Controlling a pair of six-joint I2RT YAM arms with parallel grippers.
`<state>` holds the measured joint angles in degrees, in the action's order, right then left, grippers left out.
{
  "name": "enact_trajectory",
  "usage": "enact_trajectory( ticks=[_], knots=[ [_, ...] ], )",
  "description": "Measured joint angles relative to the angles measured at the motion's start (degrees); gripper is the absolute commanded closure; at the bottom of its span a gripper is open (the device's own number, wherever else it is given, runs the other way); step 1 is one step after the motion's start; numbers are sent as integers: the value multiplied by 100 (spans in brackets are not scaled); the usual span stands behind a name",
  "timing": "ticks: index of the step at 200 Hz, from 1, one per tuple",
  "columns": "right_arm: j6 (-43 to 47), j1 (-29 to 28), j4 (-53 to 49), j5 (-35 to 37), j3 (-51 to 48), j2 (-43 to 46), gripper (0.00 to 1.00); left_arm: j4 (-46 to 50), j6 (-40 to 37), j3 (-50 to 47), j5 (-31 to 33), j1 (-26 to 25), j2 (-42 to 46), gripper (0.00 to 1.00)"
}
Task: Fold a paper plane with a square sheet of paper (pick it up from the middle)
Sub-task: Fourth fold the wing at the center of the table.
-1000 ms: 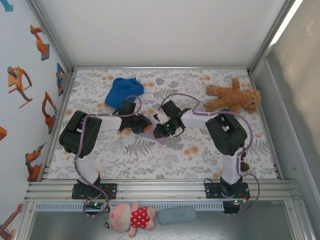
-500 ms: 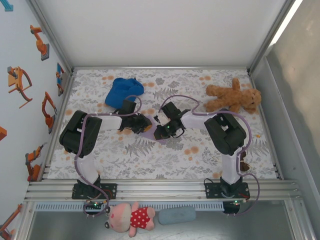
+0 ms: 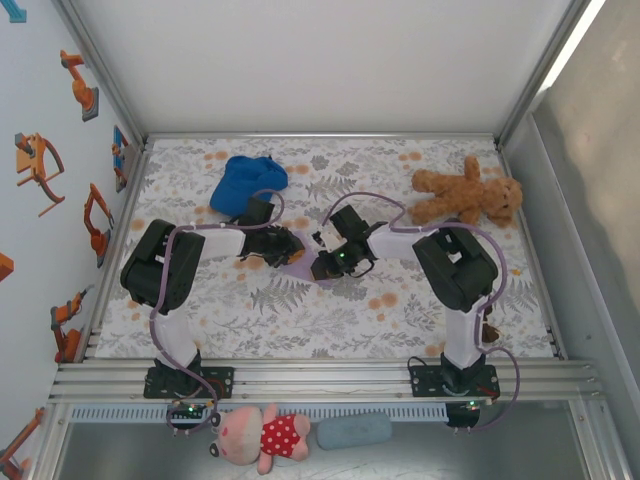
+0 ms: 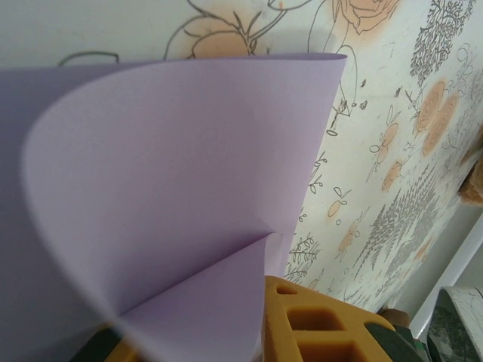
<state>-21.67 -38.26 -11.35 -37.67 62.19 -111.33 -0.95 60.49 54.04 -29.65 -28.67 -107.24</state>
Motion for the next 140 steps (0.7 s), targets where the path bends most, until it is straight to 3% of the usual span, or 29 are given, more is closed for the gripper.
enact_trajectory(
  ticks=[140],
  knots=[
    [2,35,-293,153,-275,251,89,138,-22,87,-17,0,-42,81]
  ],
)
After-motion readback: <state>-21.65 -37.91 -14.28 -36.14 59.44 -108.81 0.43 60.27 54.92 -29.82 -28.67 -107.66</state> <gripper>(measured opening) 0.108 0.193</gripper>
